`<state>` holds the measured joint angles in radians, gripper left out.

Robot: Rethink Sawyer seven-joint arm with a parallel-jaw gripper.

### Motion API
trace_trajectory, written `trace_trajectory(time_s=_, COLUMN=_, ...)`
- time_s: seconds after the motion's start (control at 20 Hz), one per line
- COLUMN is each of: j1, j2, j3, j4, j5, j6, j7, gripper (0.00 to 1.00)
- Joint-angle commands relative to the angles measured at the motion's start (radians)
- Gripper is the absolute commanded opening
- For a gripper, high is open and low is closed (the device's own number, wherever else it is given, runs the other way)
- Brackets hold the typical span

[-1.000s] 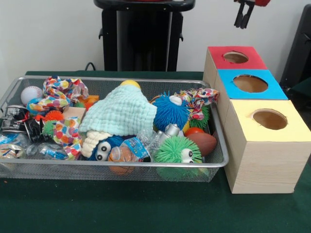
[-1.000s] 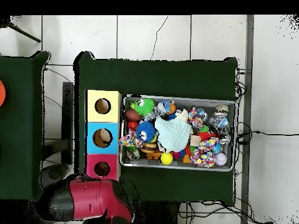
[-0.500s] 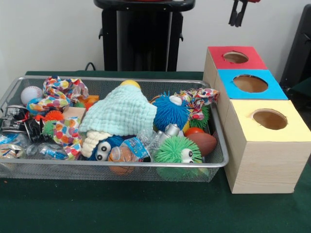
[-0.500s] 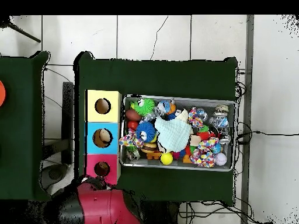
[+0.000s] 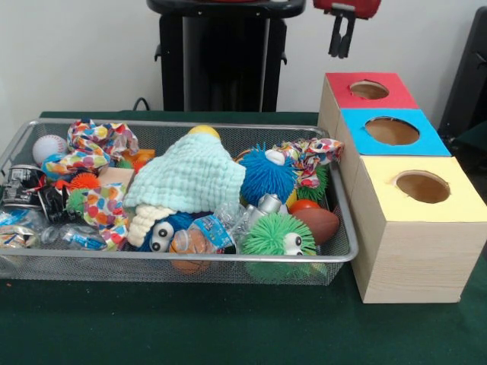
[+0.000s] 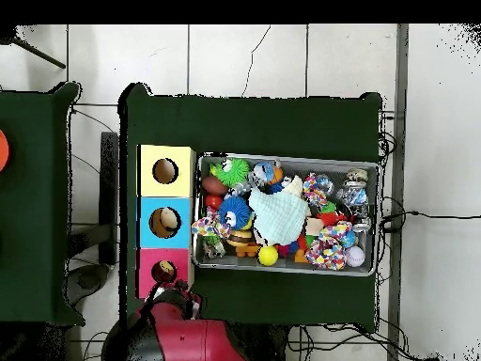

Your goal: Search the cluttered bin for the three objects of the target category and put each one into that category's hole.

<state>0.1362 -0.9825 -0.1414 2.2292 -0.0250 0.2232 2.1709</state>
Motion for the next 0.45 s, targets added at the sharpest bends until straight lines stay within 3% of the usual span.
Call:
trace_trajectory(time_s=0.05, j1=0.0, j2=0.092, j3=0.052, j4=0.097, j5=-0.015, j6=-0.08, j7=0.146, gripper=0.0)
trace_trajectory(time_s=0.45, j1=0.011, j2=0.138, j3=0.029, j4=0.123, j5=-0.01, j6=-0.152, j7=0.155, gripper=0.0)
